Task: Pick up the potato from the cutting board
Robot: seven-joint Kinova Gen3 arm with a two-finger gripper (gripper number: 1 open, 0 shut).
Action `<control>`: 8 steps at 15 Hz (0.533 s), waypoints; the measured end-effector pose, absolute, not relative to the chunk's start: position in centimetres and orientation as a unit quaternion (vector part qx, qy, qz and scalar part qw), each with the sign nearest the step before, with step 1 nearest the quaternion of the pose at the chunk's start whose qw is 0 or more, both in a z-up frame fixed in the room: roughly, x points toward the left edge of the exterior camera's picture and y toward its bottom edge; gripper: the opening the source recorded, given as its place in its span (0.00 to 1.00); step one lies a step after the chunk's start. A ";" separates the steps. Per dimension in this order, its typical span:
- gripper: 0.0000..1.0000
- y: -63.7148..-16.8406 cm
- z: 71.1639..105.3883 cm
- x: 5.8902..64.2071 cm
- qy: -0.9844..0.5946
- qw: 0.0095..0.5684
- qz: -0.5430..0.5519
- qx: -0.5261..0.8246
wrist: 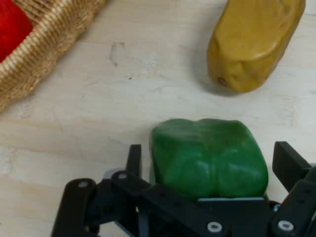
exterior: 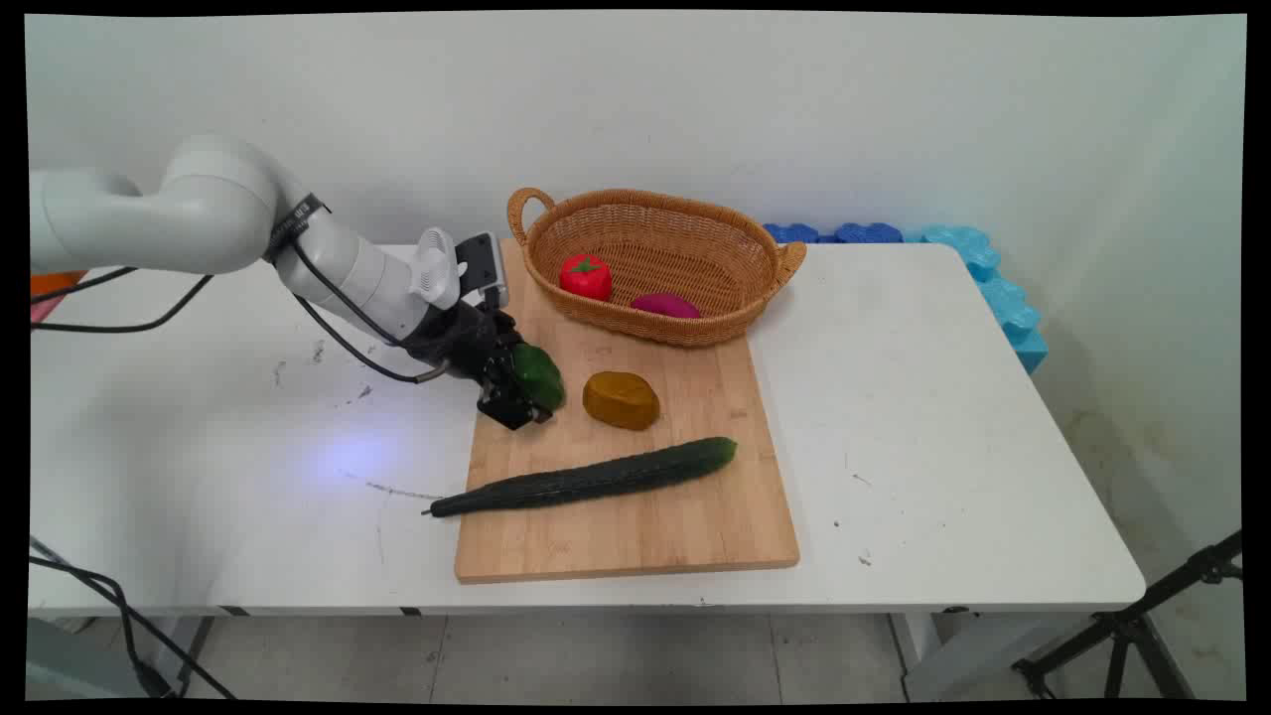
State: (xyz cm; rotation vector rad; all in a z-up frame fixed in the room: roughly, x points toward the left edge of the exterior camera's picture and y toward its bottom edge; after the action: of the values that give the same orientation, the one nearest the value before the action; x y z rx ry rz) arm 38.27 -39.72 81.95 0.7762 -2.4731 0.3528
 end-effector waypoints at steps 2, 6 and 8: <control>1.00 -39.7 81.9 38.2 -0.914 0.260 0.131 0.283; 1.00 -39.6 82.5 38.2 -0.917 0.262 0.132 0.271; 1.00 -39.5 83.4 38.3 -0.918 0.264 0.134 0.265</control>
State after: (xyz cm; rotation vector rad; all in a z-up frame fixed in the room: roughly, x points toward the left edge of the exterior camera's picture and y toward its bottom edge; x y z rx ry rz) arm 38.32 -39.47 83.35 0.7158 -2.4815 0.3634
